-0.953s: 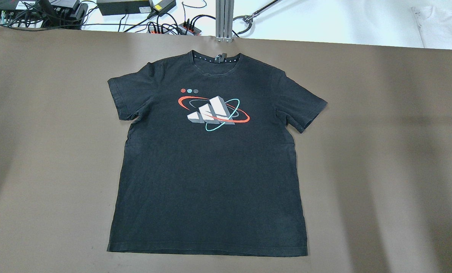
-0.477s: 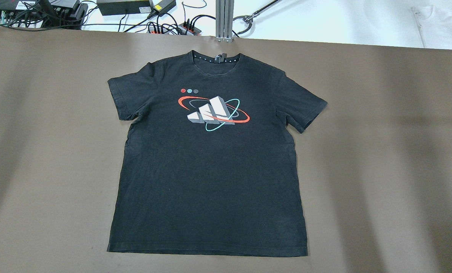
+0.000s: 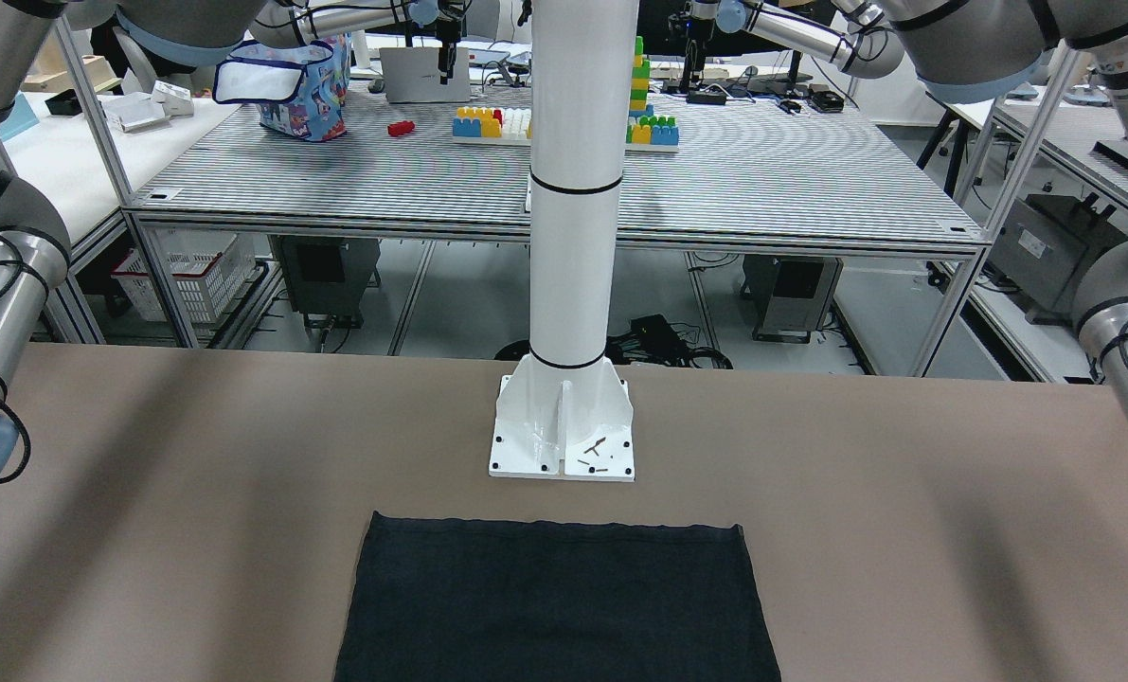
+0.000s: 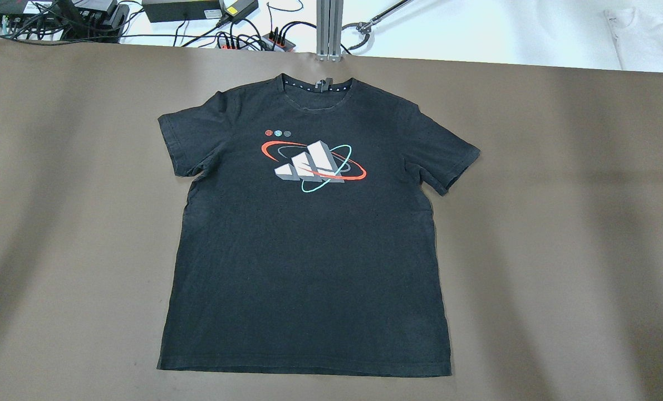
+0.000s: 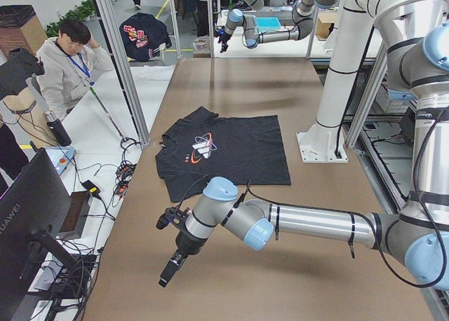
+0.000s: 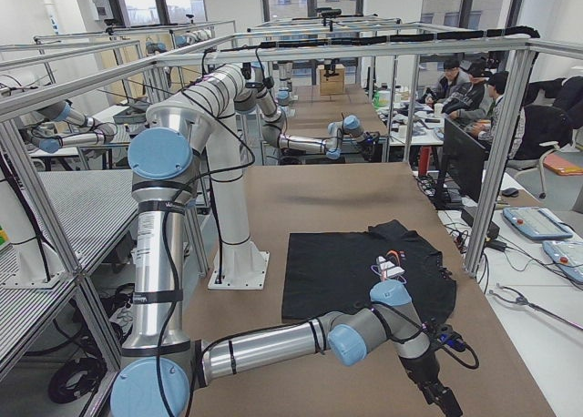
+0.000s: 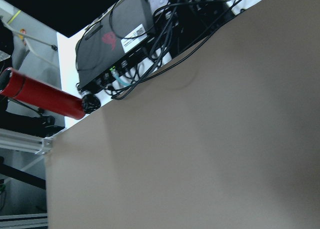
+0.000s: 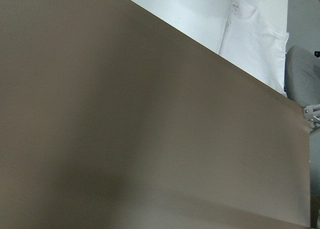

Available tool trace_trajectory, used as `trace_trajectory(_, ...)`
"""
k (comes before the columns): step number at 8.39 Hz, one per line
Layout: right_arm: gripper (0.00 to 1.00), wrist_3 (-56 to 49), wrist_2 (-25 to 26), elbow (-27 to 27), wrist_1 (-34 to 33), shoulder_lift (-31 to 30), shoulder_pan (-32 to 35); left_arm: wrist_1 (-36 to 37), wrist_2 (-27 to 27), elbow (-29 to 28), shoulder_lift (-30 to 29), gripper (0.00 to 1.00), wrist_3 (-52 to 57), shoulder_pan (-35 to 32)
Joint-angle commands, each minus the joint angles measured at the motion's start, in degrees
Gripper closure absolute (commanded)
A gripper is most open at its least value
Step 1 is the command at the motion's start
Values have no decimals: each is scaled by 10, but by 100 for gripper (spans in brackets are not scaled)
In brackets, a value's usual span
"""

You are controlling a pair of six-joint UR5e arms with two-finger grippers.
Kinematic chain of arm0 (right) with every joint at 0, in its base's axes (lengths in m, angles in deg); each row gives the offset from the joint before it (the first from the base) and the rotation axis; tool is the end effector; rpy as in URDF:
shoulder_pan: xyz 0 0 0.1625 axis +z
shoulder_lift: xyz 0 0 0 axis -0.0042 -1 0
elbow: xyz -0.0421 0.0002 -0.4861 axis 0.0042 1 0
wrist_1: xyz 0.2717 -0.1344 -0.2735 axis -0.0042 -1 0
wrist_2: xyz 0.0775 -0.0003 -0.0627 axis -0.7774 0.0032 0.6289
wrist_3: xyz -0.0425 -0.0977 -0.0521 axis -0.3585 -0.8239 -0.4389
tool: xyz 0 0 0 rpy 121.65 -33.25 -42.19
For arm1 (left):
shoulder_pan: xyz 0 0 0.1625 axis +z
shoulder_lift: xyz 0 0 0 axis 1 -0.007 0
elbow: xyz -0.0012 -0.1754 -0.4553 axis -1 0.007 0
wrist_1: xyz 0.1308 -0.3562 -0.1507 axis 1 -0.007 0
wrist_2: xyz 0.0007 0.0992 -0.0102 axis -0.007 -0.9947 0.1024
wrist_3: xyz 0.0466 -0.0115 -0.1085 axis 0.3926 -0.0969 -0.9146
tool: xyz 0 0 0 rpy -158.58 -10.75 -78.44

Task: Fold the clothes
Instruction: 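Move both grippers in toward the shirt's shoulders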

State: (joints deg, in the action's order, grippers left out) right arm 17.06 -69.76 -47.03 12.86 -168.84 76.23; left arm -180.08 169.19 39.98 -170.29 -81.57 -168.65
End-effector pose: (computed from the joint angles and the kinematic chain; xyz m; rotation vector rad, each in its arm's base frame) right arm -0.0379 -0.5824 0.6048 0.4979 -0.3470 -0.1524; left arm 0.0133 -0.6369 0.6265 0.5971 0.2907 0.1787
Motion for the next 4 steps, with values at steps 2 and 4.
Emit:
trace_trajectory(2, 6, 179, 0, 46, 1, 92, -117, -1, 39, -56, -87, 0, -129, 84)
trace_trajectory(4, 6, 260, 1, 51, 1, 131, -167, -8, 58, -60, -123, 0, -234, 134)
